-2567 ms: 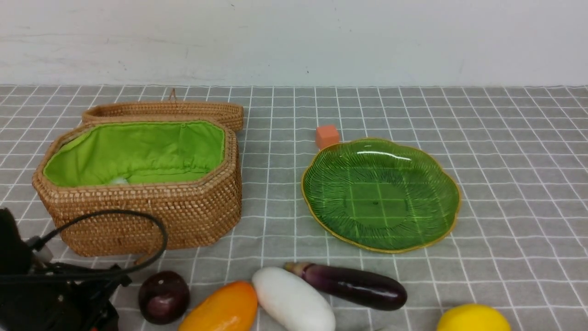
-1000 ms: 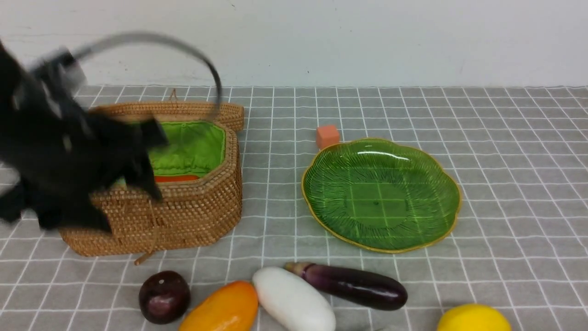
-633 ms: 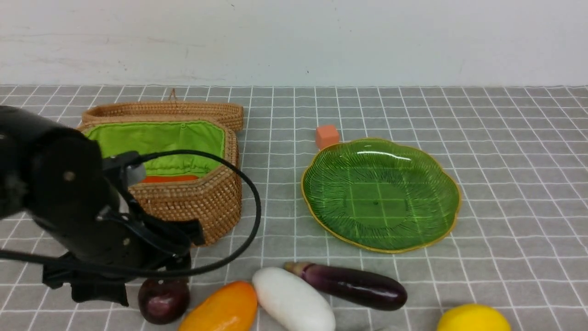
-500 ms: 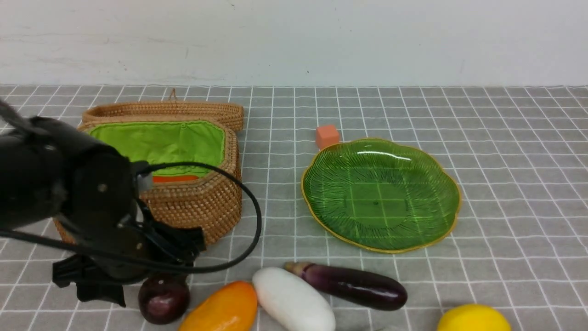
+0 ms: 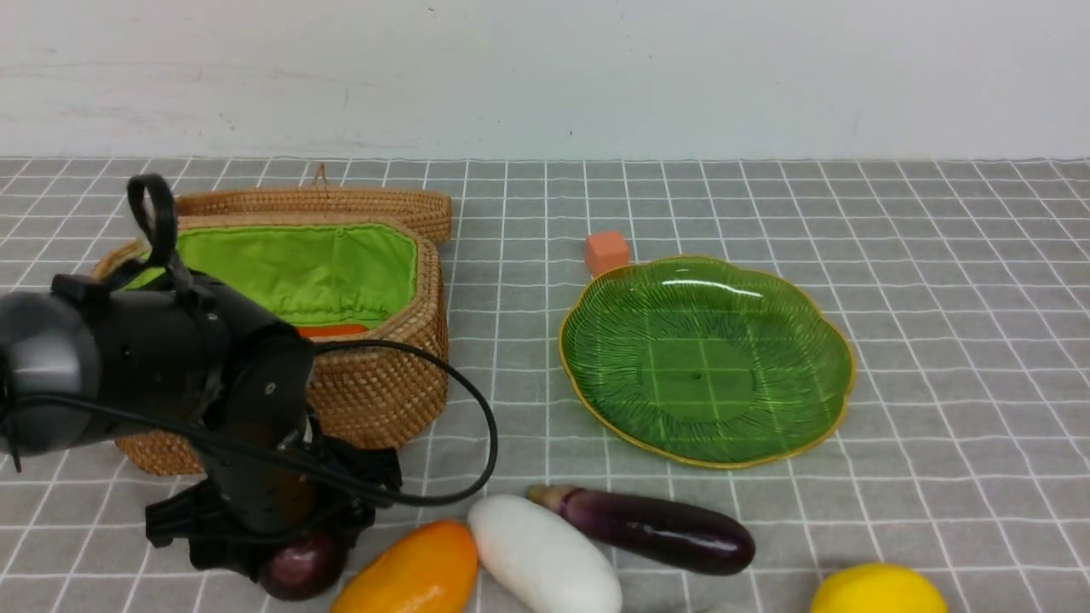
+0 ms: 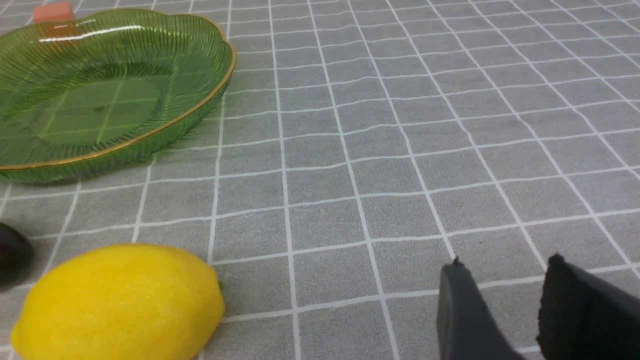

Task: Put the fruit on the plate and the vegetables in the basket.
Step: Grab a mangosteen with your left arm and put it on the plate on the right

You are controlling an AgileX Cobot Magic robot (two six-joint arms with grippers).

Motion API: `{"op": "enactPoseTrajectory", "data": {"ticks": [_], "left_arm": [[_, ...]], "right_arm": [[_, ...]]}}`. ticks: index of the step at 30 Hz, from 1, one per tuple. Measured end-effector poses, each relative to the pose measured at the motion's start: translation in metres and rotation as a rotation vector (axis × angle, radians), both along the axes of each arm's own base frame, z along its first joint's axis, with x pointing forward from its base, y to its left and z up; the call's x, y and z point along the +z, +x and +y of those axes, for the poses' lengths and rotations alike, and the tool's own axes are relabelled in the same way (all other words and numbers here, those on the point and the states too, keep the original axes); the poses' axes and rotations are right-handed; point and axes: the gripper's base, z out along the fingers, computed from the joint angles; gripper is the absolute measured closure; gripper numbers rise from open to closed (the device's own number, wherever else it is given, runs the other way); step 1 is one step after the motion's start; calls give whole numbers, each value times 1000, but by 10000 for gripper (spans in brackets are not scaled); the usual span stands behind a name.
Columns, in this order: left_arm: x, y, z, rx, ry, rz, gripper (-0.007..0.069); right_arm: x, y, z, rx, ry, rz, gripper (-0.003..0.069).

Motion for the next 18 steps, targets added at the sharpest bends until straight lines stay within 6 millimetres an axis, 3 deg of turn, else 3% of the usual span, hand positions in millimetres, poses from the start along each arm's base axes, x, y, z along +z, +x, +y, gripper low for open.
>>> {"op": "enactPoseTrajectory", "data": {"ticks": [2,7,13,16,18], "left_arm": [[10,-2,1,4,3,-2,85],[80,-4,0,-47,-41,-79,85],[158,1,-20,-194,-267,-268,85],[172,8,-34,-316,-335,-378,85],[180,18,-54,-456,-361,-483,85]], "right_arm": [[0,0,0,0,0,0,418],[0,0,0,0,0,0,418],[0,0,0,0,0,0,418],[0,0,0,0,0,0,418],[0,0,0,0,0,0,418]]}}
